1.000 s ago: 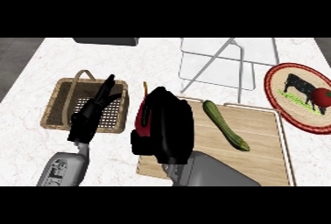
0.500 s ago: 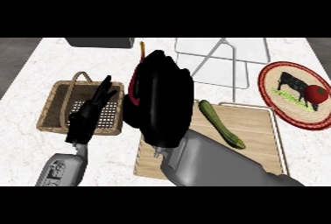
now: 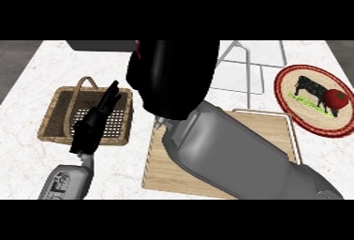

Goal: Pick the pear from the tray and place it in the tiered shelf

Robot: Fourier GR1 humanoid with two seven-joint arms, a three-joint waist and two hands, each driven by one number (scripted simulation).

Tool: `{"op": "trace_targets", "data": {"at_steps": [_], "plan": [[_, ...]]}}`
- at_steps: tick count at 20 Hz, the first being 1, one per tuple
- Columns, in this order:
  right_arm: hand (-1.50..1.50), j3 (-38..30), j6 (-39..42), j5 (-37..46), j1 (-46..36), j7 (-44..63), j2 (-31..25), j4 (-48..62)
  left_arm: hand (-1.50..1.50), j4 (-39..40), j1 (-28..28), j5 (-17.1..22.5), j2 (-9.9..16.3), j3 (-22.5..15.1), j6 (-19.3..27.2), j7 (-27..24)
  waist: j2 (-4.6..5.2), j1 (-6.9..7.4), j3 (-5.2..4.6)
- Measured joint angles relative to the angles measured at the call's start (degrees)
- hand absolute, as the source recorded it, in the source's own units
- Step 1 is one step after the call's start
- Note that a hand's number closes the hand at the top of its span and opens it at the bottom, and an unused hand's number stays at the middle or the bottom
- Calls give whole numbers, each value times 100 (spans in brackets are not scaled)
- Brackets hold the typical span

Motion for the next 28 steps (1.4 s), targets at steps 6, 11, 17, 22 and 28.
{"op": "trace_targets", "data": {"at_steps": [6,11,17,22,28], "plan": [[150,-493,233,284,-534,-8,6,345,0,4,-14,39,25,66,-33,-7,24,-30,5],[150,-875,440,537,-988,-47,11,659,0,-47,38,68,23,100,-40,-31,42,-44,7],[150,-1251,590,802,-1230,-269,21,1042,0,-23,38,33,28,113,-43,-110,63,-82,14],[150,-1535,655,1084,-1358,-513,16,1489,0,-111,61,25,-4,104,-39,-73,75,-84,17],[150,-1795,513,1502,-1329,-790,3,2120,0,-137,73,-13,-30,96,-24,-48,89,-84,17]]}}
